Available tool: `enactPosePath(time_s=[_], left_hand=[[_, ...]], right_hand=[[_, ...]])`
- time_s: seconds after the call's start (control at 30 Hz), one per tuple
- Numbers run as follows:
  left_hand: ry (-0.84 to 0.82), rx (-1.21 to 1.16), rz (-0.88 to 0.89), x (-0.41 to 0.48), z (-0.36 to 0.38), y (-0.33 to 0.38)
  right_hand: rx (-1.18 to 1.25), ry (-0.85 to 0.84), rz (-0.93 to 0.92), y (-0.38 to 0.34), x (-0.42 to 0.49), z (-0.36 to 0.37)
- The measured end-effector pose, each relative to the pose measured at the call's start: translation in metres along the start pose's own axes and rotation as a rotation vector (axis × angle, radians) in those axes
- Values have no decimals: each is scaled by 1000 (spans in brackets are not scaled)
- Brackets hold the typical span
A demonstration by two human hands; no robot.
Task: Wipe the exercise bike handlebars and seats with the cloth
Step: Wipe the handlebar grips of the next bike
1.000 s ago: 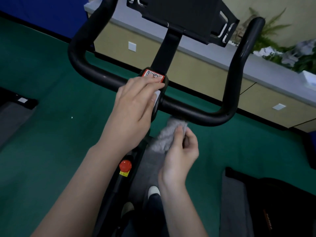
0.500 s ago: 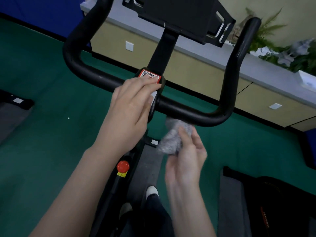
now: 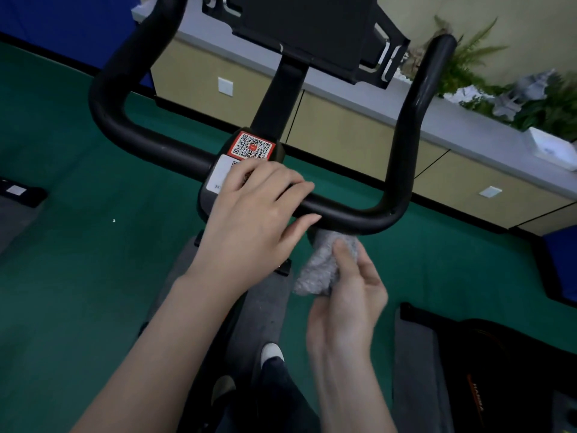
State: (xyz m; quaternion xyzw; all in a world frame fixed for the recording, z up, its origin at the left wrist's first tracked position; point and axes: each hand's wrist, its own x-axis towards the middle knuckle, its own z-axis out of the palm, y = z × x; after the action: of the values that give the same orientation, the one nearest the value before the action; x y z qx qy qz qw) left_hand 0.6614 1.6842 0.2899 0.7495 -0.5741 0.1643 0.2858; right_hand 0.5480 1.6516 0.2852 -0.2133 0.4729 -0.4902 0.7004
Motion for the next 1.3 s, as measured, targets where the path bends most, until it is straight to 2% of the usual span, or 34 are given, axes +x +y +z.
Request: enactPosePath(time_s=[0.17,0.33,0.53,0.67,0.83,0.9,0.97,1.07,1.13,1.3], left_hand=[[48,11,8,-1,5,-2],[58,-4,-8,-1,6,-2],[42,-23,-25,-1,6,-2],[48,-24,-29,-1,8,-2],[55,-19,-25,-1,7,-2],[56,-16,-25,-1,7,-2],[53,-15,-25,-1,6,-1],[45,-14,-27,-1,6,-1],[48,-13,-27,-1,7,-2],[65,-10,-18,-1,8,-2]], right_hand=[[-31,-11,48,5,-2,3],[-98,136,-170,-8,10,-11],[-474,224,-667,7,6,-18],[-701,94,-1159,-3,19,-26],[-784,-22,-1468,-28,33,-25],[-860,-142,-1473,-37,37,-16],[-1016,-256,-1355,-43,39,-4],[-1215,-297,-1185,-49,40,3],[-1252,-316,-1145,-52,37,7],[-1368,-529,-1050,-61,36,21]])
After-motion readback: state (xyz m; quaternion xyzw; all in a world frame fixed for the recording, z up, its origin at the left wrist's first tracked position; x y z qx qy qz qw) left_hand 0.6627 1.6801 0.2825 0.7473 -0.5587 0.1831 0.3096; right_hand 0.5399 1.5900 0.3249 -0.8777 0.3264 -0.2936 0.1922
